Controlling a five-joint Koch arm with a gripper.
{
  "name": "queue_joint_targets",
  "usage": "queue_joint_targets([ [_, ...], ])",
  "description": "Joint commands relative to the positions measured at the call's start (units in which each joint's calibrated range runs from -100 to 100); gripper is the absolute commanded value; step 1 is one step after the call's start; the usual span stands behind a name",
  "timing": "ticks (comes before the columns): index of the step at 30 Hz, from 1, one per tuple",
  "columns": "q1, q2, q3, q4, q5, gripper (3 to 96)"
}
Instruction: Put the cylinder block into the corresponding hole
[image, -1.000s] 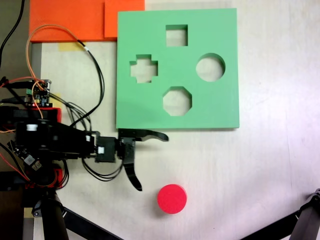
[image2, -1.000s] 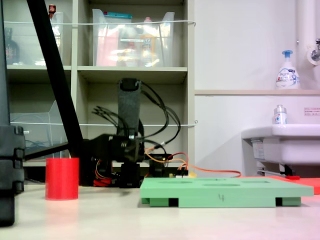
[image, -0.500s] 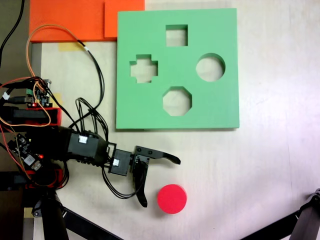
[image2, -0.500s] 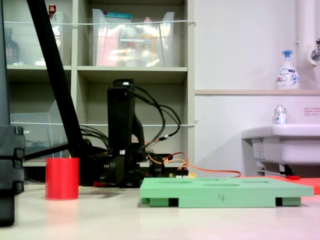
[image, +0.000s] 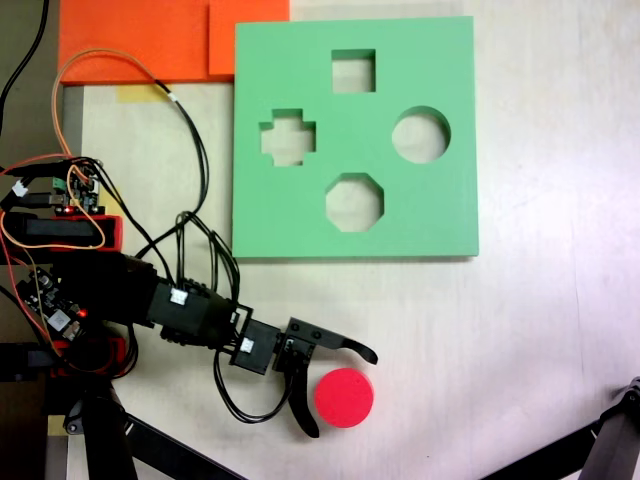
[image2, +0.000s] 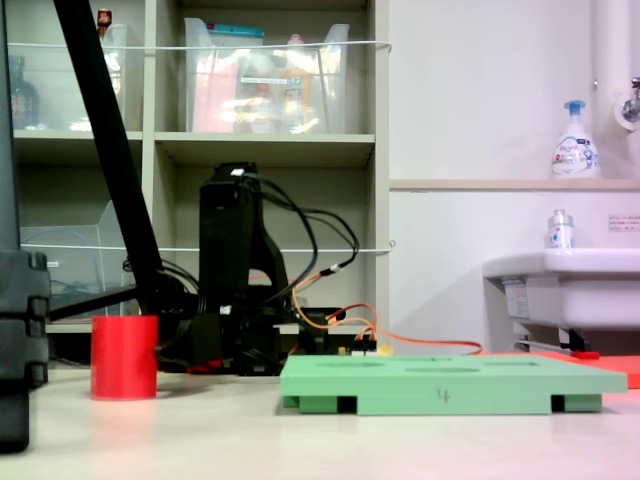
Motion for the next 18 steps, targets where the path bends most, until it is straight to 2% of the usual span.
queue_joint_targets([
  [1,0.0,0.0,0.9,5.5,0.2,64.6],
  [3,0.4,0.7,1.0,5.5,0.2,52.5],
  [5,0.8,1.7,1.3,5.5,0.2,46.5],
  [9,0.9,3.0,1.1,5.5,0.2,42.9],
  [18,0.9,2.8,1.1,5.5,0.2,43.8],
])
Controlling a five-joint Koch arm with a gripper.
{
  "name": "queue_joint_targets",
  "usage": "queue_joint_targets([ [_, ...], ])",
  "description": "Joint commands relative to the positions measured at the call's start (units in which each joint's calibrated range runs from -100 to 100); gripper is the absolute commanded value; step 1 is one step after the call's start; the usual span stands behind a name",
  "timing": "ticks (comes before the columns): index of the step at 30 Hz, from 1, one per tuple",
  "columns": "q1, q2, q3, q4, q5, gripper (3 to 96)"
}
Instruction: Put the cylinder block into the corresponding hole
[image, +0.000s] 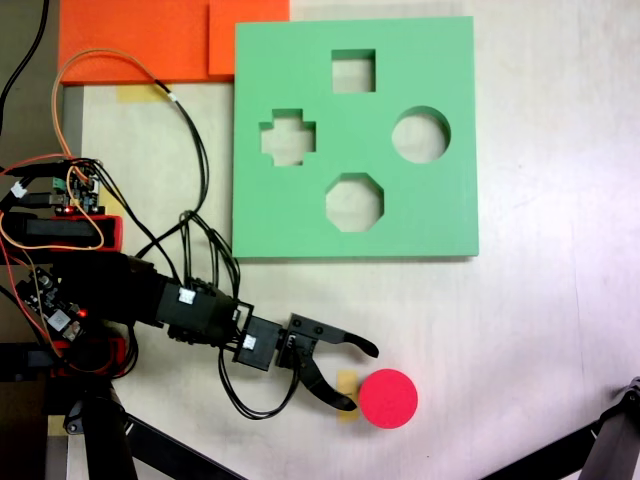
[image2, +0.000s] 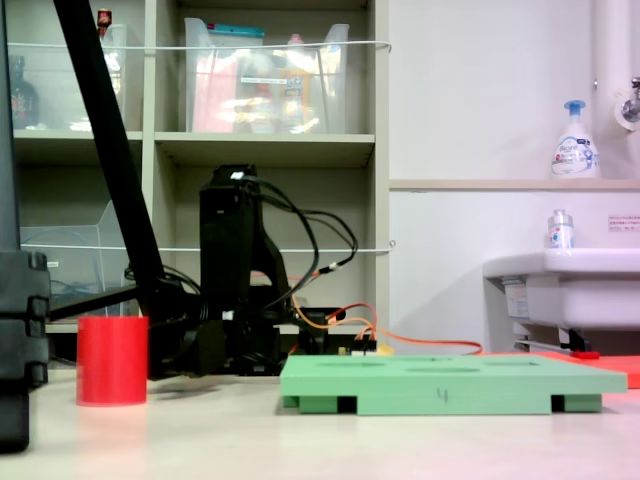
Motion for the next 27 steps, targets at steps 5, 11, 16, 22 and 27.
queue_joint_targets([
  [5,0.1,-1.1,0.9,5.5,0.2,60.0],
  [11,0.1,0.2,6.5,5.5,0.2,81.3],
  [16,0.1,2.8,12.0,5.5,0.3,81.5],
  [22,-0.5,6.5,20.6,5.5,1.6,81.3],
  [27,-1.1,11.7,26.6,5.5,2.1,81.2],
])
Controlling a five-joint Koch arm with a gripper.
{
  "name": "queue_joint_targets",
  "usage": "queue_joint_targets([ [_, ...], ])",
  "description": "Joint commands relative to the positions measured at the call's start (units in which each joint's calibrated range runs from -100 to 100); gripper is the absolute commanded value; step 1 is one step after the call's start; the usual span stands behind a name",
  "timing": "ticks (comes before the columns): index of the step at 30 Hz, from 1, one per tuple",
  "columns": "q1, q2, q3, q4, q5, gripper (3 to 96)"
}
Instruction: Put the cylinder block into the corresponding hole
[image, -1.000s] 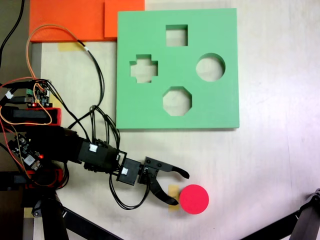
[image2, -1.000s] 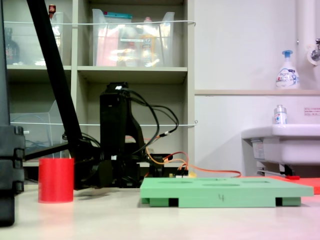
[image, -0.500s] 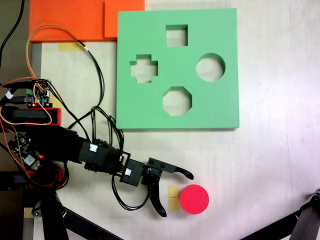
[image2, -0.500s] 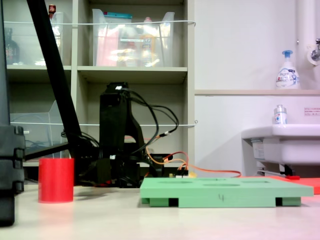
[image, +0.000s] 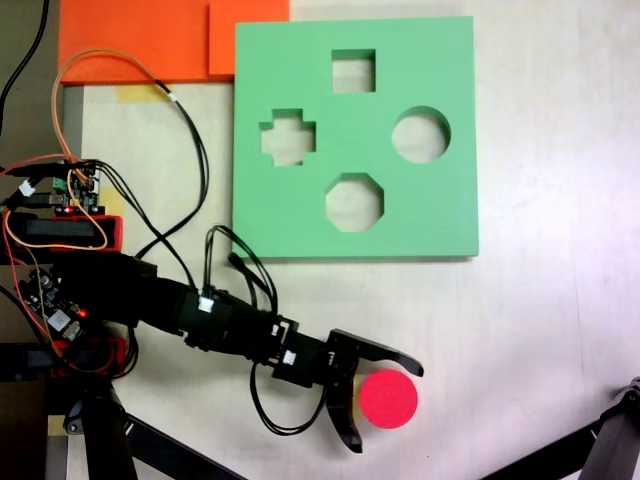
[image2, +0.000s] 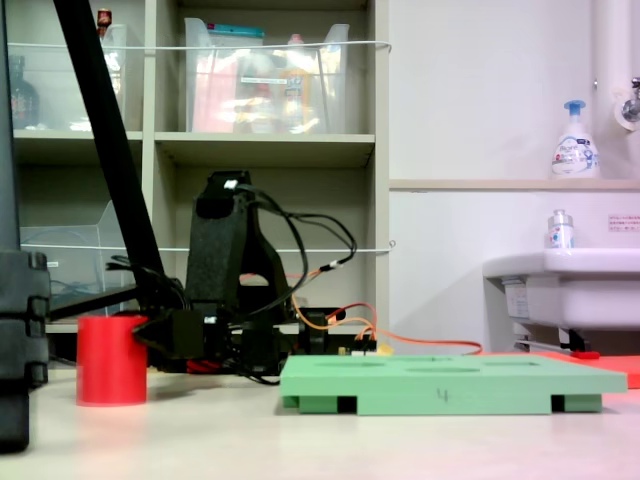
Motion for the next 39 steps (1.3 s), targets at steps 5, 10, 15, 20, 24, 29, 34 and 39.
queue_joint_targets([
  [5,-0.5,5.2,7.2,5.0,0.4,80.5],
  [10,-0.7,6.6,9.3,4.0,0.4,71.4],
  [15,-1.1,6.6,9.5,4.0,0.5,44.5],
  [20,-1.5,3.5,5.3,4.0,0.4,27.0],
  [24,-1.6,2.7,4.8,3.9,0.5,24.2],
  [29,-1.6,0.0,3.4,3.8,0.5,24.2],
  [34,0.1,-18.1,0.5,-4.8,0.5,24.2],
  [39,3.8,-48.6,1.9,-28.9,0.5,24.1],
])
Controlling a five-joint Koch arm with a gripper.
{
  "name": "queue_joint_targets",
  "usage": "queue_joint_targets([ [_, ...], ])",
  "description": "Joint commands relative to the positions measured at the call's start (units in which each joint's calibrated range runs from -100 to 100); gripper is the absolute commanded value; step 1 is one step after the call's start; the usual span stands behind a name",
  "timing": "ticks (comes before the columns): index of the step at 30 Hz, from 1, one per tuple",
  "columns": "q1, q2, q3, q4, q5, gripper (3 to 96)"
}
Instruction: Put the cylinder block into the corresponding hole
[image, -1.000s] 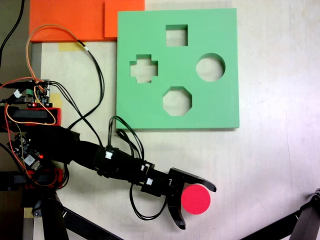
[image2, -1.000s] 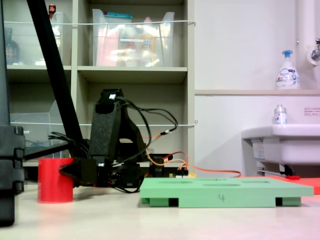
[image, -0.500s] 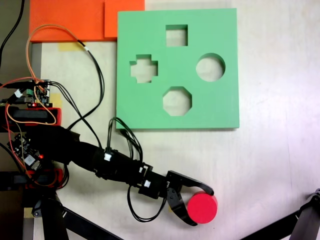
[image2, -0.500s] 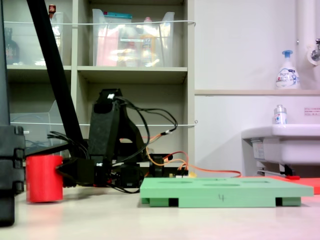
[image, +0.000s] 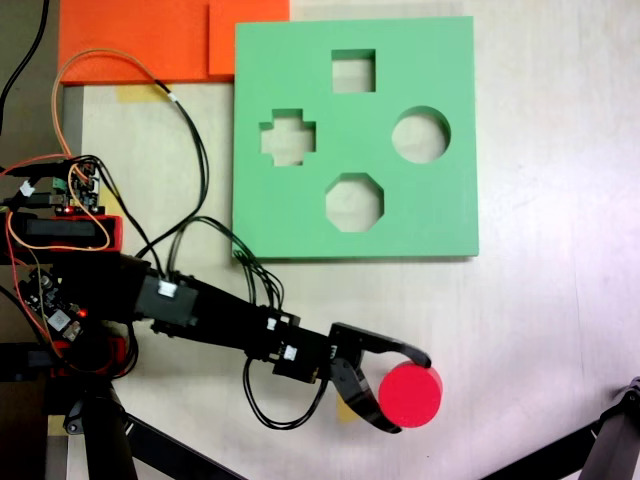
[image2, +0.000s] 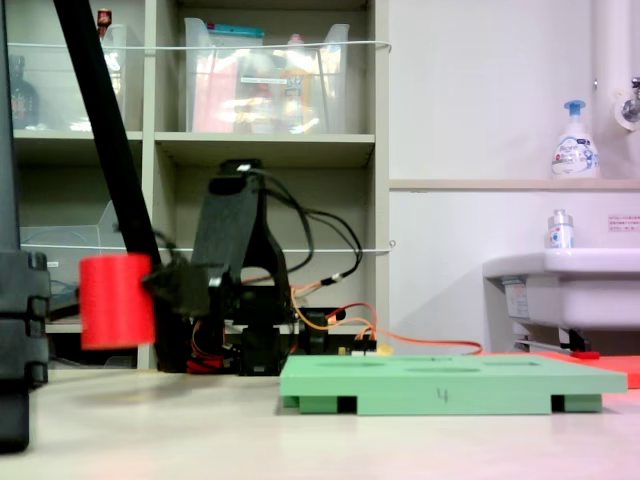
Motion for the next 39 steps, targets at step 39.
queue_joint_targets([
  [39,26.5,-6.2,16.7,-26.2,-7.2,24.1],
])
